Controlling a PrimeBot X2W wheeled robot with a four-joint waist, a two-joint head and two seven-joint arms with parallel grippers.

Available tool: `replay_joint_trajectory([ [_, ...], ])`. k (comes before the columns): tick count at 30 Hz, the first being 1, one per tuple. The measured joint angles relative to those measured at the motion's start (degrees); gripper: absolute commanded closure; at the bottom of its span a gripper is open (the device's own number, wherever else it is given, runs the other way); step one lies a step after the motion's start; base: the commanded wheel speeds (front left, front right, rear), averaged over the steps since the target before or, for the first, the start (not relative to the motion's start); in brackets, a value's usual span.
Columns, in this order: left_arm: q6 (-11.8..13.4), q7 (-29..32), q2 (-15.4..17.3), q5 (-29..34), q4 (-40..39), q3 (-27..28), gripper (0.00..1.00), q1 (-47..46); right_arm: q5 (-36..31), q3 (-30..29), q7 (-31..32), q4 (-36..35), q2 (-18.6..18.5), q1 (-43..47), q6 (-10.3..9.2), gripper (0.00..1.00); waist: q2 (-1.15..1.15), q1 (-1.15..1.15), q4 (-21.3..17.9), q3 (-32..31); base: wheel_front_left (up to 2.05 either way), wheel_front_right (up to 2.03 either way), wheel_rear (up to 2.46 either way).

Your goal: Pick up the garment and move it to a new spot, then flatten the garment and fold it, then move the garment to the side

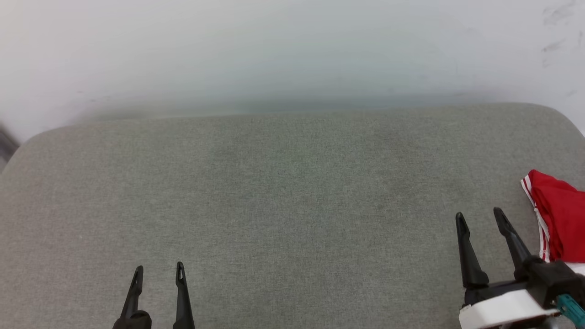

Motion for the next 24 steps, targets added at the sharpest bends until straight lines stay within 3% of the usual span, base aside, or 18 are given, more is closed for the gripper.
replay_joint_trajectory([
  [21,-2.61,0.0,-0.42,-1.52,-0.22,1.81,0.0,1.93,4.65,-0.21,0.0,-4.76,0.86,8.68,0.0,0.0,0.0,0.0,0.46,-2.76,0.0,0.0,0.0],
  [22,-2.77,0.01,-0.42,-1.65,-0.07,1.9,1.0,1.94,4.67,-0.2,-0.01,-4.64,0.85,8.69,0.0,1.0,0.0,0.01,0.43,-2.74,0.0,0.0,0.0],
  [24,-2.77,0.15,-0.44,-1.71,0.94,1.81,1.0,1.98,4.68,-0.1,0.05,-3.59,0.85,8.89,0.0,1.0,0.0,0.01,0.43,-2.75,0.0,0.0,0.0],
])
